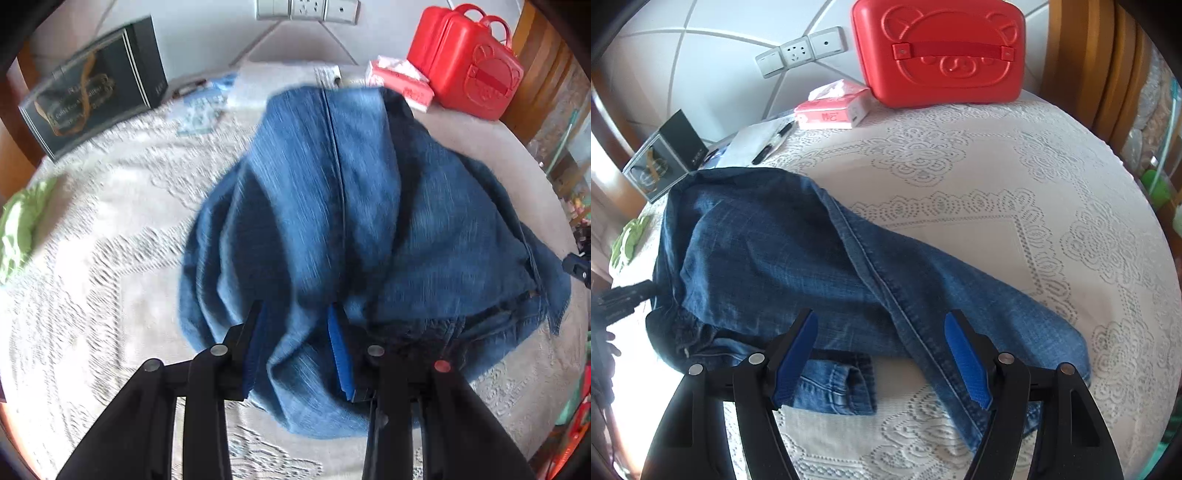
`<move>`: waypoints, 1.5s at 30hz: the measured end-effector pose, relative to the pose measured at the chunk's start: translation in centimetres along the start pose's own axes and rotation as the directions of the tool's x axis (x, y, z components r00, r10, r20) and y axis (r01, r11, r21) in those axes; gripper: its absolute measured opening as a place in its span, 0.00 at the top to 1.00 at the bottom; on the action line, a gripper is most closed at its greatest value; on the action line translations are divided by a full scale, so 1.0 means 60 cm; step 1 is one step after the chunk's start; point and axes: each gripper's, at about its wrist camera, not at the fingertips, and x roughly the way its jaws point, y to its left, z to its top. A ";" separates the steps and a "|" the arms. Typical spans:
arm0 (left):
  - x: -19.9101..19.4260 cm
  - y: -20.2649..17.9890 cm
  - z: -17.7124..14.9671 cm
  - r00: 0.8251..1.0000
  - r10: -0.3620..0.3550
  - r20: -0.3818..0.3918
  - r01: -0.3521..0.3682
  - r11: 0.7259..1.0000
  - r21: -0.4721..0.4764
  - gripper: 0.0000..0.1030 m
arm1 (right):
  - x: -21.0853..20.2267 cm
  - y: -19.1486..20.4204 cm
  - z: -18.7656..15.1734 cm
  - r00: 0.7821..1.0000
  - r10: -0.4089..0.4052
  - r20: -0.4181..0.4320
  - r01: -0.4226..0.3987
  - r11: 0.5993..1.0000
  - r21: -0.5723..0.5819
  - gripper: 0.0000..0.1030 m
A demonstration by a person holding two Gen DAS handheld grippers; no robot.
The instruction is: Fold clothes
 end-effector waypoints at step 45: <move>0.070 -0.041 0.031 0.996 0.078 0.033 -0.081 0.992 0.092 0.14 | 0.021 -0.037 -0.025 0.996 -0.061 -0.067 0.065 0.996 0.057 0.27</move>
